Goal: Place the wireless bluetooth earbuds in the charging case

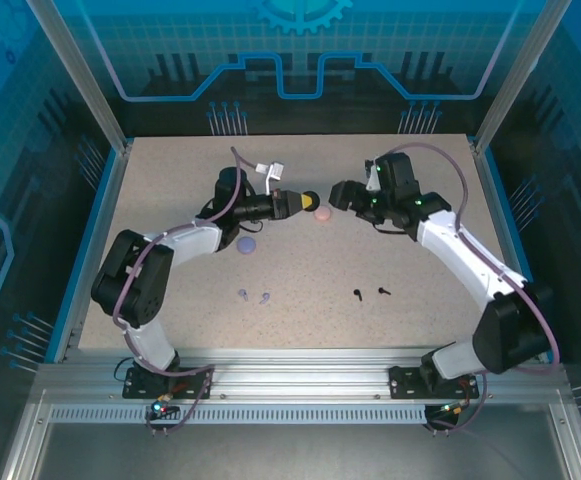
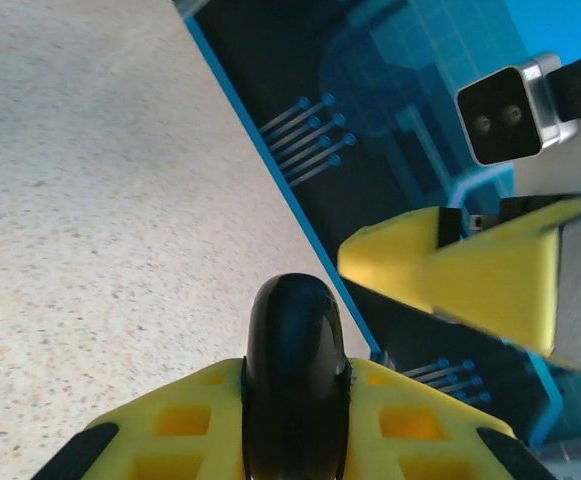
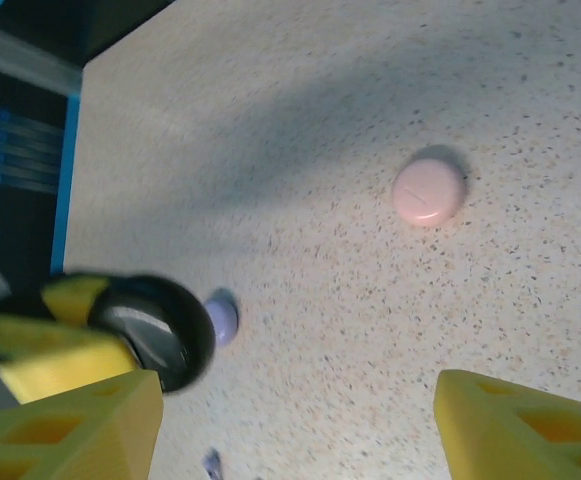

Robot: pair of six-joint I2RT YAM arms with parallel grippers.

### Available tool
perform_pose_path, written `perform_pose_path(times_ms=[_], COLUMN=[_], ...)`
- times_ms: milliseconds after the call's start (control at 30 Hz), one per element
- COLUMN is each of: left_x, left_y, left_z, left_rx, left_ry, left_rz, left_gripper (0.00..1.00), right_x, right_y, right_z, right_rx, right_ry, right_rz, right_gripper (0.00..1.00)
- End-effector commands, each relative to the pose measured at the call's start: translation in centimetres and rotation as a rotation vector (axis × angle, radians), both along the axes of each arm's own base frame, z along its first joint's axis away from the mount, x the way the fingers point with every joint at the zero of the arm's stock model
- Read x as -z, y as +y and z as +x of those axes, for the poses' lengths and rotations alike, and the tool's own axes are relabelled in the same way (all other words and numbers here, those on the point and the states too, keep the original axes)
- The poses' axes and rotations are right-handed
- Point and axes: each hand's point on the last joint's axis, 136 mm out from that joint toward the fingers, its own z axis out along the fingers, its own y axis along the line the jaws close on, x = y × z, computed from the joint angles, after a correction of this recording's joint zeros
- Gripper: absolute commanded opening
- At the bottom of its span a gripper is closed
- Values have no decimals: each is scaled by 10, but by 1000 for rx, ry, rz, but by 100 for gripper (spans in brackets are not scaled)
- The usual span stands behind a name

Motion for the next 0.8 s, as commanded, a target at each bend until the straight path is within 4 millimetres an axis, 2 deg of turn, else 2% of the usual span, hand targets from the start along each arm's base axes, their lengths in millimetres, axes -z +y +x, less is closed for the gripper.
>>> perform_pose_path(times_ms=[0,167,600,767], left_x=[-23,-35,-46,-52], left_y=[-3,-4,-4,-5], left_z=[-26,-34,-37,-39], left_rx=[165,212,237,252], left_ry=[-48,-69,-79,-85], left_rz=[11,24,15,5], left_gripper=[0,0,0,0], right_x=[-22,-21,-19,-7], right_y=[17,29,39,35], right_z=[-14,-25,-13,-6], right_rx=[-249,-339,-351,-327], right_ry=[-220,-248,-239,-211], right_rz=[0,52,94,60], right_gripper=[73,72,69,67])
